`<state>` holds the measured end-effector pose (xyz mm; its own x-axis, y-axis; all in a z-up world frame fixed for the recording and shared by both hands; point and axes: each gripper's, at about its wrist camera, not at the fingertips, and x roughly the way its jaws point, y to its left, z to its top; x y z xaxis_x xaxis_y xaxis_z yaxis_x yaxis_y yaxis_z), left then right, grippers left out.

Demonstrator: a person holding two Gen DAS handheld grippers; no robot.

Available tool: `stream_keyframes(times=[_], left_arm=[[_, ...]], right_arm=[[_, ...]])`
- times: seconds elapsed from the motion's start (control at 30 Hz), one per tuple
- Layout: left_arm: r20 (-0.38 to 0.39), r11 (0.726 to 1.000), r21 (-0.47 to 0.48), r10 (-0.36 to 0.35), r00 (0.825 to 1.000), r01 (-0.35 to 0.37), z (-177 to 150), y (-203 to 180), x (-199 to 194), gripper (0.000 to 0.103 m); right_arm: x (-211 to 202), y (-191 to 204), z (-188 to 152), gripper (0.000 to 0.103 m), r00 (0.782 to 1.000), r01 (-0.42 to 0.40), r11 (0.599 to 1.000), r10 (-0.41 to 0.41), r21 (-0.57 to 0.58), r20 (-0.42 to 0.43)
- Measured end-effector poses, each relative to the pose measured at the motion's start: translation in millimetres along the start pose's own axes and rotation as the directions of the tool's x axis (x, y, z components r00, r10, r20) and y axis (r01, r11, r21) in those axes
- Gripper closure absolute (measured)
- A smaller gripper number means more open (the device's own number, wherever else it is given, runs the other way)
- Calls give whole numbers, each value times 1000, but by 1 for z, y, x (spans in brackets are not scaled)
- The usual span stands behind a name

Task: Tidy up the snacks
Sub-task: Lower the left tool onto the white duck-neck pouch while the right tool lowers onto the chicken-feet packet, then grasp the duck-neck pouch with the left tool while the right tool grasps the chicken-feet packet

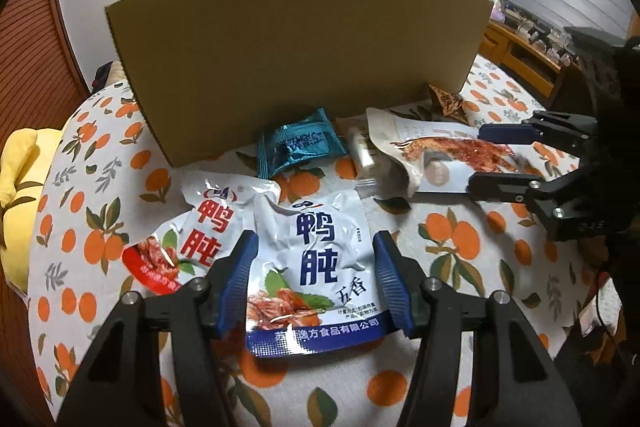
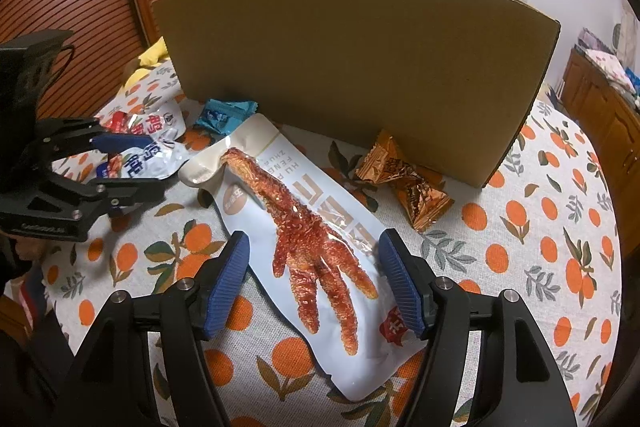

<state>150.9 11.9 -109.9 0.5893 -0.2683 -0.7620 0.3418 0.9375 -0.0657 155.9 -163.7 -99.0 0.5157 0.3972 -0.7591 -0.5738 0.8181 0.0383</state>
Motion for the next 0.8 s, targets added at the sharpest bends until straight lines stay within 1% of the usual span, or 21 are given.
stream_keyframes(times=[0.4,0.57,0.7,0.8], left_arm=[[43,999,-34,-28,999,29,-8,-2,-17,45],[52,999,-41,-34,998,36,-9,-3,-20,45],[63,998,-45,-43,997,46,-9,-5,-23,45],[66,998,-46,-48,997,52,-11,-5,-24,45]], right_arm=[[0,2,1,30,1000,7,1000,-7,-14,-5],[2,6,5,28,999,-9,999,7,-52,-34],[9,9,15,27,998,-9,996,4,-88,-62],[18,10,21,24,996,-19,994,10,-107,-87]])
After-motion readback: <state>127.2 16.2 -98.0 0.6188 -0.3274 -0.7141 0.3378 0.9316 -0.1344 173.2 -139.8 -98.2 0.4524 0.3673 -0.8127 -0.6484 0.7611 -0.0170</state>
